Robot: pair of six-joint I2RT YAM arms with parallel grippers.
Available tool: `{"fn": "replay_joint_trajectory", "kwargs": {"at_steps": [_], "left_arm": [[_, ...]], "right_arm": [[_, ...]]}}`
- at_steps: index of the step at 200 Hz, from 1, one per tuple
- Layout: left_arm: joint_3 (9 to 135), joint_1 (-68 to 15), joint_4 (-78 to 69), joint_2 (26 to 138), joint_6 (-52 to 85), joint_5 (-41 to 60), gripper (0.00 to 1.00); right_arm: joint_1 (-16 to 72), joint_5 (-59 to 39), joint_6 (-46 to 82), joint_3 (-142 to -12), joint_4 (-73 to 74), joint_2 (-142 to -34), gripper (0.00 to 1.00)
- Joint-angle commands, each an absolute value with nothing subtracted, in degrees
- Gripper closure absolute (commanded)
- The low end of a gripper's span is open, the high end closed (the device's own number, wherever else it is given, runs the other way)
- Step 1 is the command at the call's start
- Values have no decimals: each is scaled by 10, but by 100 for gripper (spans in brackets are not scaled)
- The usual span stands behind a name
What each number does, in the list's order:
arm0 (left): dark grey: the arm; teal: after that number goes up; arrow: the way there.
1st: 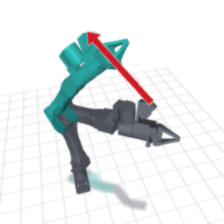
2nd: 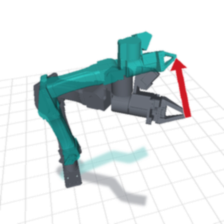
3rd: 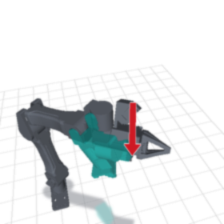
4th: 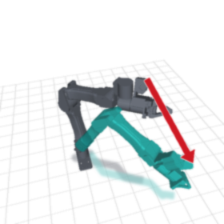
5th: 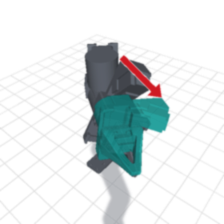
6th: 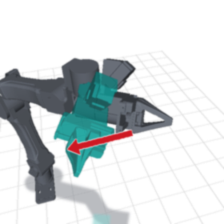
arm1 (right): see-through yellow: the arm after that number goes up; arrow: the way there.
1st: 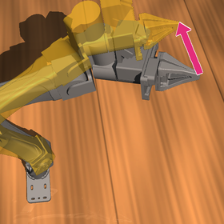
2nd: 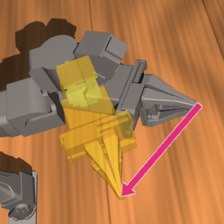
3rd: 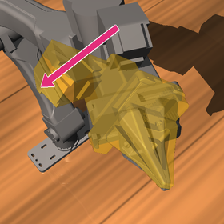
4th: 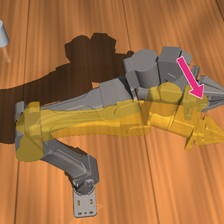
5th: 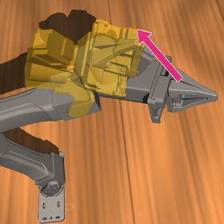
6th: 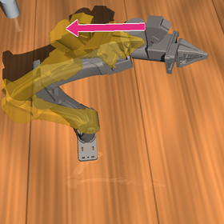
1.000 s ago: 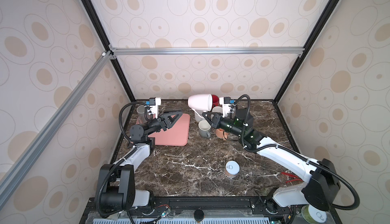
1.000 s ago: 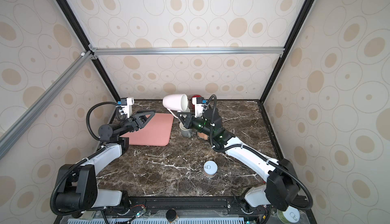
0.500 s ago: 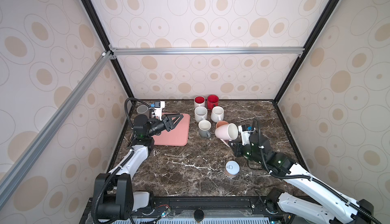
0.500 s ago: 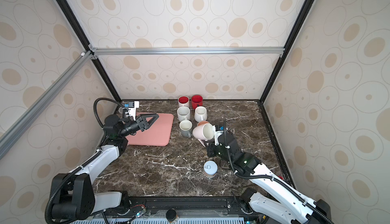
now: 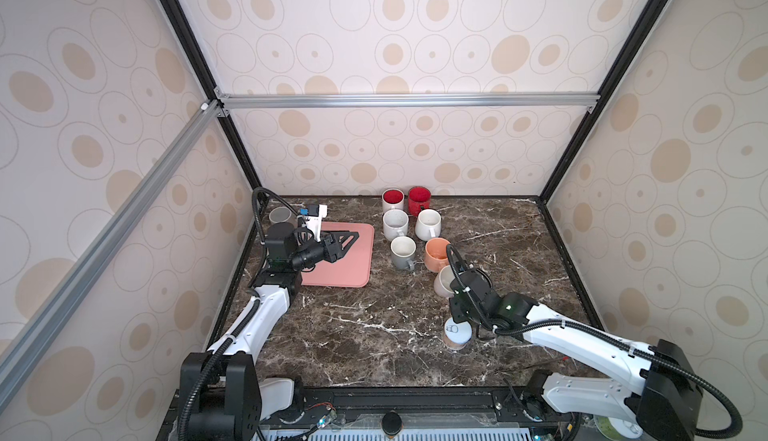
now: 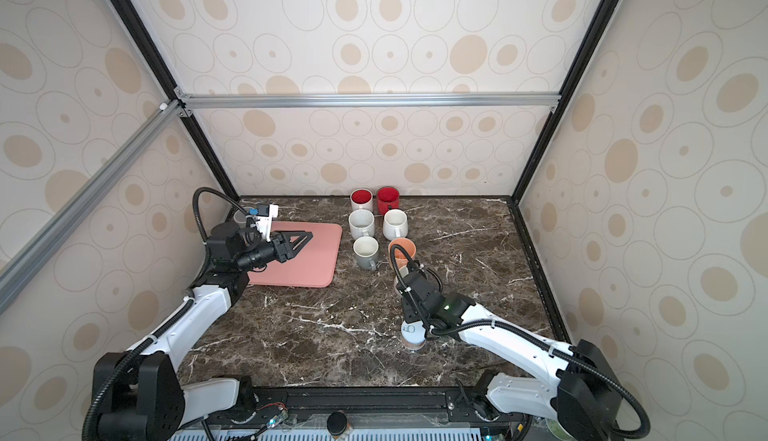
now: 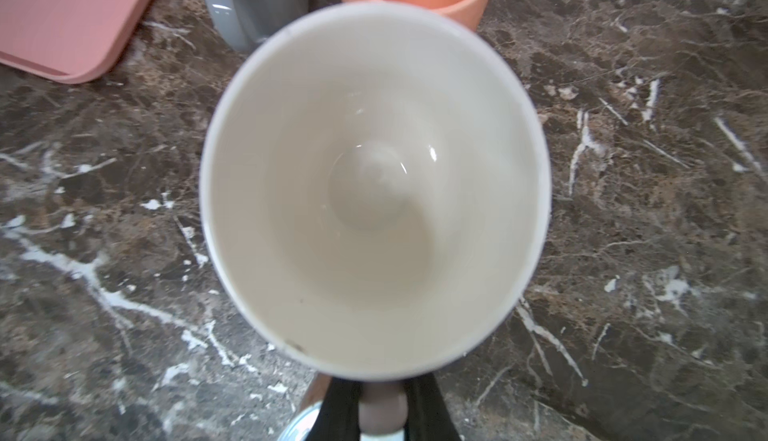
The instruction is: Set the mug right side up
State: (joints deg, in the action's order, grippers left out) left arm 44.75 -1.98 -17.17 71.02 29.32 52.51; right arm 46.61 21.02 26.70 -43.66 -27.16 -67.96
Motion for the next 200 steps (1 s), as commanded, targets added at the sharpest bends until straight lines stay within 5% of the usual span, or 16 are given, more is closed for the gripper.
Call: {"fn": "replay_joint_trajectory", "kwargs": {"at_steps": [1, 91, 154, 200], "left_arm": [[481, -18, -105, 697, 242, 495, 53], [588, -15, 119, 717, 141, 284, 41], [666, 26, 201, 755, 107, 122, 23], [722, 95, 214, 833, 74, 76, 16]], "right_arm": [[467, 279, 262, -474, -256, -703, 100], [447, 233, 258, -507, -257, -805, 99], [446, 215, 260, -532, -288, -832, 63], [446, 201, 257, -542, -289, -803, 52]]}}
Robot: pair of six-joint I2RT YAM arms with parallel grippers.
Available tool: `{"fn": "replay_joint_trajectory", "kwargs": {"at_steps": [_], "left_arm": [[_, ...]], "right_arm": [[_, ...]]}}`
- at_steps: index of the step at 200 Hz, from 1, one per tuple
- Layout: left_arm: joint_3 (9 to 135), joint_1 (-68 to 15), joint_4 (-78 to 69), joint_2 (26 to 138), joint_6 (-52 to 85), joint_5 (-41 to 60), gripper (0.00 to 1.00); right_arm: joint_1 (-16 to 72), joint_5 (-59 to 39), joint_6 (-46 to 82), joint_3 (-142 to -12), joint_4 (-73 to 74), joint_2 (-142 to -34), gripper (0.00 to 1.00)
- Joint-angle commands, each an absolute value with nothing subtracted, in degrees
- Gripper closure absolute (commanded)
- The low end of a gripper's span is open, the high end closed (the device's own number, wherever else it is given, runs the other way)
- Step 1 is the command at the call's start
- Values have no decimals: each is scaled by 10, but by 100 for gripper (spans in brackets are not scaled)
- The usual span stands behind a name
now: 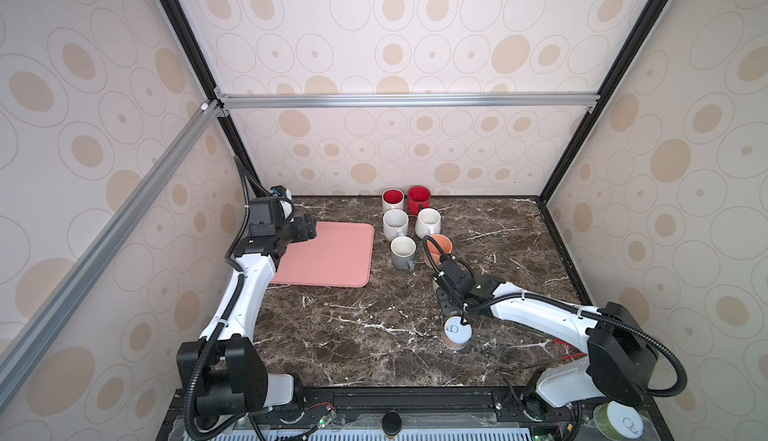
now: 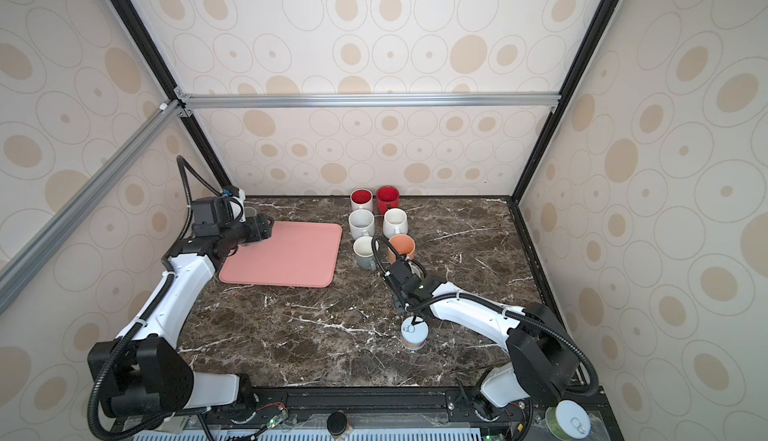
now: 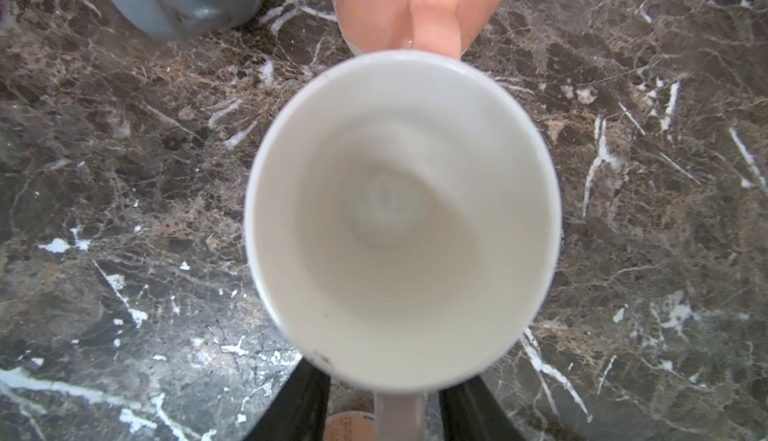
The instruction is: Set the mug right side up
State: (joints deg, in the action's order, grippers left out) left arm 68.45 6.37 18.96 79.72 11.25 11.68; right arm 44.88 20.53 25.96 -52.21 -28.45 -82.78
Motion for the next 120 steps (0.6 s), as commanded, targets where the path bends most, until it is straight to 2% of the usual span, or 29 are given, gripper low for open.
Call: {"fn": "replay_joint_trajectory", "kwargs": {"at_steps": [1, 61, 120], "left_arm": [[723, 96, 213, 835, 73, 77, 16], [758, 167, 207, 947, 0, 120, 21], [840, 182, 226, 1058, -58, 108, 24]], "right_arm": [[446, 201, 257, -542, -289, -802, 52], [446, 182, 260, -543, -297, -762, 50], [446, 169, 253, -555, -307, -730, 50]]}}
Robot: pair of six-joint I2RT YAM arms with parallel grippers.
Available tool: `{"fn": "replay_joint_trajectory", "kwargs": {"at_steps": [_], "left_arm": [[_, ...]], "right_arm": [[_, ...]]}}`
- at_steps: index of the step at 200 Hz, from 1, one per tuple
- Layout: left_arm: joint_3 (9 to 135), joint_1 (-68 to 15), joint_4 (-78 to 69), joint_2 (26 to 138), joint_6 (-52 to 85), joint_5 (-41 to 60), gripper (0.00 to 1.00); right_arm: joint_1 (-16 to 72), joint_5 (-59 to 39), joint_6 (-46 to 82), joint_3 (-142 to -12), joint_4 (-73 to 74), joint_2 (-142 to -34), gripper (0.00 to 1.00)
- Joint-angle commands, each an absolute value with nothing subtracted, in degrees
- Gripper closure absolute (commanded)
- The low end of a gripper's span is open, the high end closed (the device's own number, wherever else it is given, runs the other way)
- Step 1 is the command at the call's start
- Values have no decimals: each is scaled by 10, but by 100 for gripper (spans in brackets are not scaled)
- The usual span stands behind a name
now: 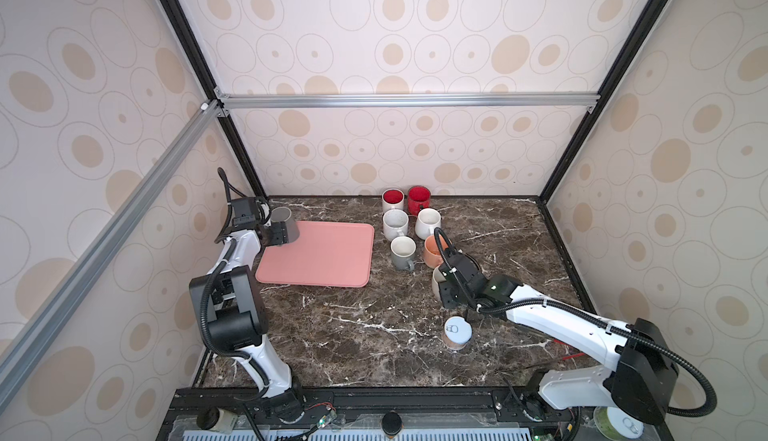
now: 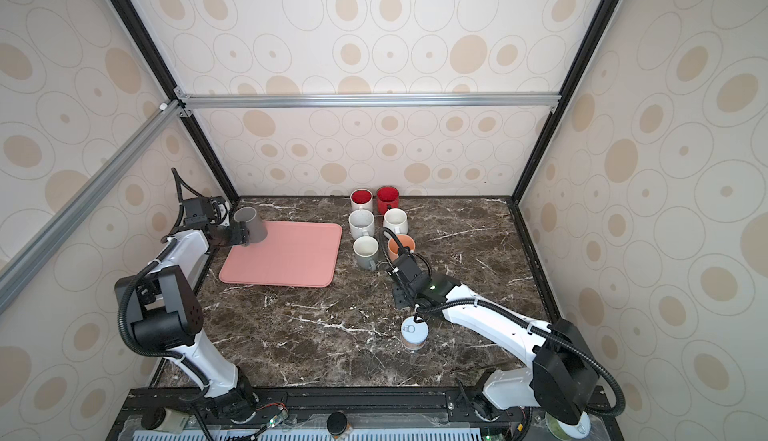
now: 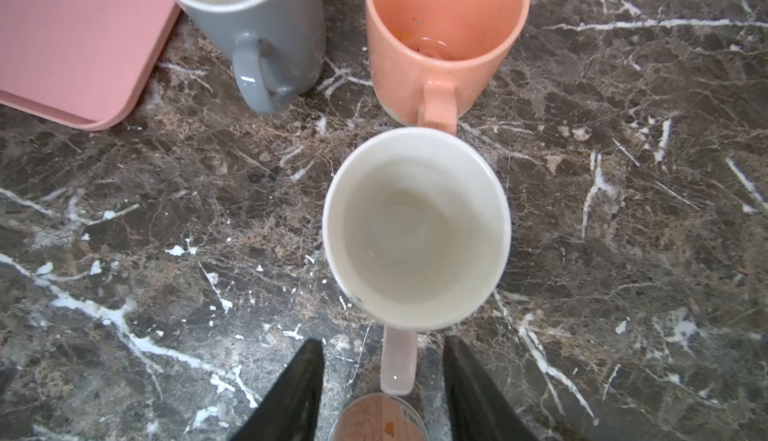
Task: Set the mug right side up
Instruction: 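Grasp the upside-down grey mug on the tray with the left gripper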
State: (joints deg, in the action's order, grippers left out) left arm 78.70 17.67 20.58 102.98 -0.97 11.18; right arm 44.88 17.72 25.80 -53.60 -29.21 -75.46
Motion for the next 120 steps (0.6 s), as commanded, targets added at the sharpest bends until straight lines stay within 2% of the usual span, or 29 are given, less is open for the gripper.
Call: {"fn": "replay_joint_trajectory", "kwargs": {"at_steps": [1, 52, 99, 120], "left_arm": [[842, 183, 227, 1060, -59, 108, 24], [925, 186, 250, 1140, -96, 125, 40], [938, 187, 252, 1186, -107, 126, 43], [949, 187, 252, 1198, -115, 131, 47]], "right_arm": [[446, 169, 253, -555, -307, -729, 50], [446, 144, 251, -552, -275, -684, 50], [446, 133, 259, -550, -233, -684, 50], [446, 129, 254, -557, -224, -697, 51]]}}
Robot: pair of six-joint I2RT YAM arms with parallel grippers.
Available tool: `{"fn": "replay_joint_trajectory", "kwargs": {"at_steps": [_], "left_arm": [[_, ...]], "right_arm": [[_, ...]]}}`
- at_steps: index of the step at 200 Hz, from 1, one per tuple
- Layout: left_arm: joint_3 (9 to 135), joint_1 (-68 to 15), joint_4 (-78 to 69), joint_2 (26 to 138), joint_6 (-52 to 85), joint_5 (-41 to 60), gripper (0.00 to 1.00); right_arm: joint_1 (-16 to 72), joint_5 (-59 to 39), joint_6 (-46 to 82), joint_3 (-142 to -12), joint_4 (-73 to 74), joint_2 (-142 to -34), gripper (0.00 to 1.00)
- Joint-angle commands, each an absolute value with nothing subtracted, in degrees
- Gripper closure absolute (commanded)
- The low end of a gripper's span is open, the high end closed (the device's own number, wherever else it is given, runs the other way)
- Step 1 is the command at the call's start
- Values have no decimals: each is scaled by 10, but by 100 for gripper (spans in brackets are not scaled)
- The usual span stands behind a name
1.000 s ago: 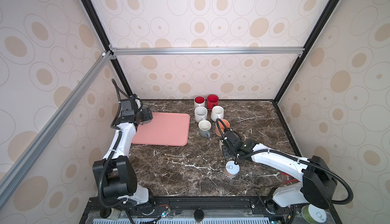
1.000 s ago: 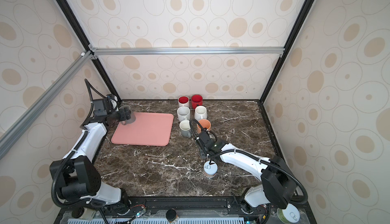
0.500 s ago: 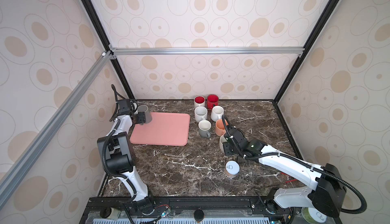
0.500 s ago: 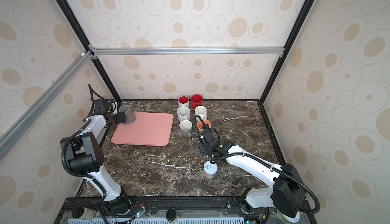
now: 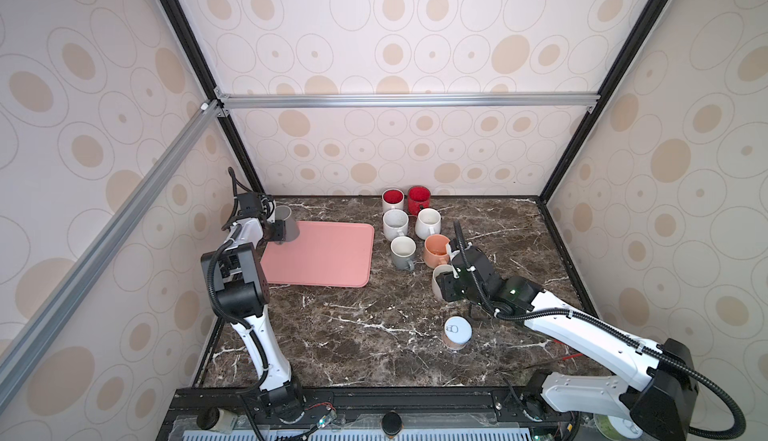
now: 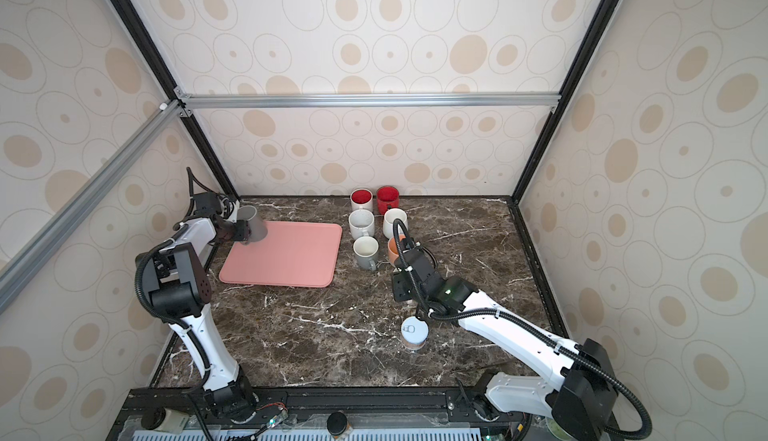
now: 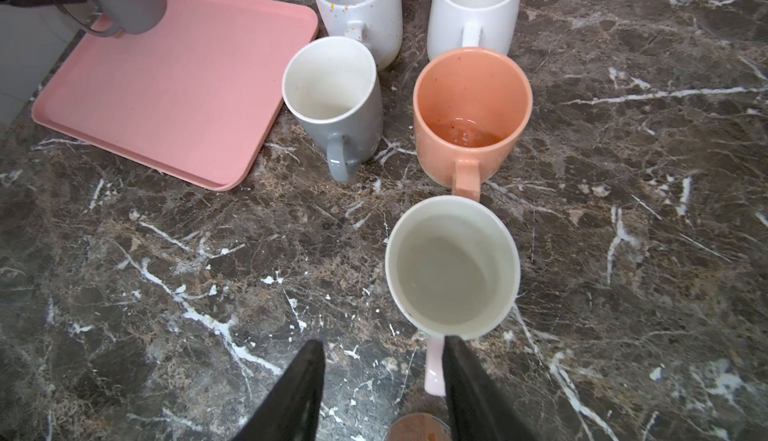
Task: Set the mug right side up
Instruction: 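Grasp the upside-down grey mug on the tray with the left gripper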
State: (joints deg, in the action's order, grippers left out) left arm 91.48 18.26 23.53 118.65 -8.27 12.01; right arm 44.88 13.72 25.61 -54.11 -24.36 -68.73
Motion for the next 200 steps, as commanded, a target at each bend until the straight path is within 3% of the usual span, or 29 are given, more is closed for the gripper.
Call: {"fn": "replay_joint_trajectory", "kwargs": {"at_steps": [1, 92, 141, 200], "left_arm": [[949, 187, 252, 1198, -115, 131, 48], [883, 185, 194, 1174, -107, 206, 85], [799, 157, 160, 1112, -82, 229, 91], [668, 35, 111, 1017, 2, 234, 93]], "right_arm": [[446, 129, 254, -557, -225, -698, 51], [446, 131, 238, -569, -223, -714, 51], [446, 117, 238, -566, -211, -716, 51], [446, 68, 245, -579, -199, -744, 53]]}}
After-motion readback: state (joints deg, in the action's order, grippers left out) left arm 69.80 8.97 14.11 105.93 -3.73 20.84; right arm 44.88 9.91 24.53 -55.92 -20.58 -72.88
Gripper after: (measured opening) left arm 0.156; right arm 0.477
